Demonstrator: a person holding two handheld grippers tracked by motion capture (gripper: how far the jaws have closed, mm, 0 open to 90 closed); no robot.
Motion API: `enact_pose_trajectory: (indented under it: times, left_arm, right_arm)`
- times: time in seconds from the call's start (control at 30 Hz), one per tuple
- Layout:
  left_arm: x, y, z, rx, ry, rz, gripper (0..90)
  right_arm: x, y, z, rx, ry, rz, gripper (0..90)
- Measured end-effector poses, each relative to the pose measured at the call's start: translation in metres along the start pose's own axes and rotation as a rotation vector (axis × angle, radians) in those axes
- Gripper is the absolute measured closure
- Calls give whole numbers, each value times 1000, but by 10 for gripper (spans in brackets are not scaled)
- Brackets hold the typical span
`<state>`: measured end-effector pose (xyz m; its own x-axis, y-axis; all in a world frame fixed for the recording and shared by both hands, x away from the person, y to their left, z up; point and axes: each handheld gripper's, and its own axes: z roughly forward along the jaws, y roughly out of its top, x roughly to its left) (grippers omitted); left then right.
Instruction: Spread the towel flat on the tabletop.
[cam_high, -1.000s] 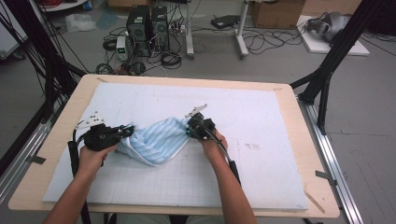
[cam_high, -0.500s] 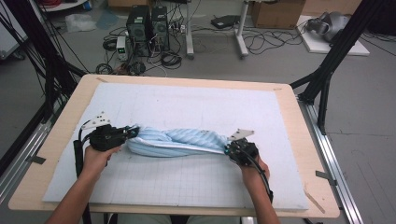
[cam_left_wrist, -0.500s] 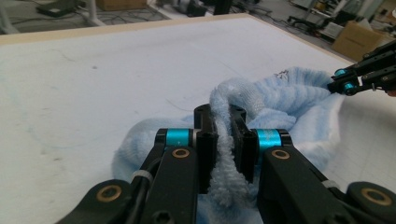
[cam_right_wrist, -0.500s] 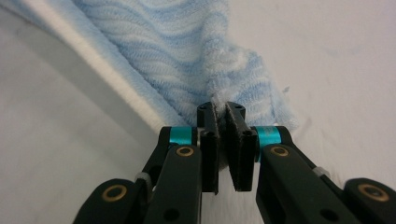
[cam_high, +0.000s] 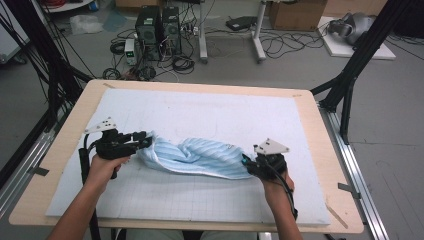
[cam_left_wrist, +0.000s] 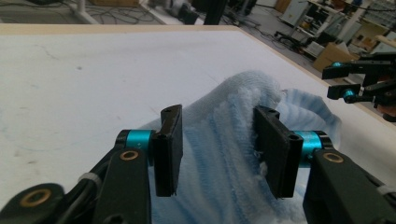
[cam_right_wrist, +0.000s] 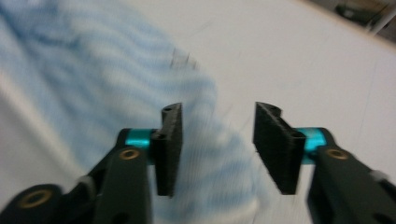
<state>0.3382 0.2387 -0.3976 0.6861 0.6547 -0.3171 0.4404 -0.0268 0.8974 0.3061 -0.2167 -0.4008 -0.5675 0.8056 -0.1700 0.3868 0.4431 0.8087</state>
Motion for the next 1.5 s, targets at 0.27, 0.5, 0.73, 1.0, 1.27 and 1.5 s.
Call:
enact_pose_trajectory:
  times: [0.27,0.5,0.73,1.0,1.27,1.5]
  left_arm:
    - [2,-2,3,20,6,27,547]
    - [0,-5,6,44,3,73,756]
    - [1,-5,6,25,35,71,831]
    - [0,-4,6,-6,50,79,838]
    - [4,-1,-1,-100,137,57,436]
    - [6,-1,-1,-101,148,49,424]
  right_arm:
    - [17,43,64,42,99,-82,457]
    - [60,62,82,-26,345,-160,539]
    - [96,69,72,-65,560,-220,508]
    - [129,68,93,14,567,-362,846]
    - [80,84,102,-43,415,-218,878]
    - [26,98,107,-36,262,-83,877]
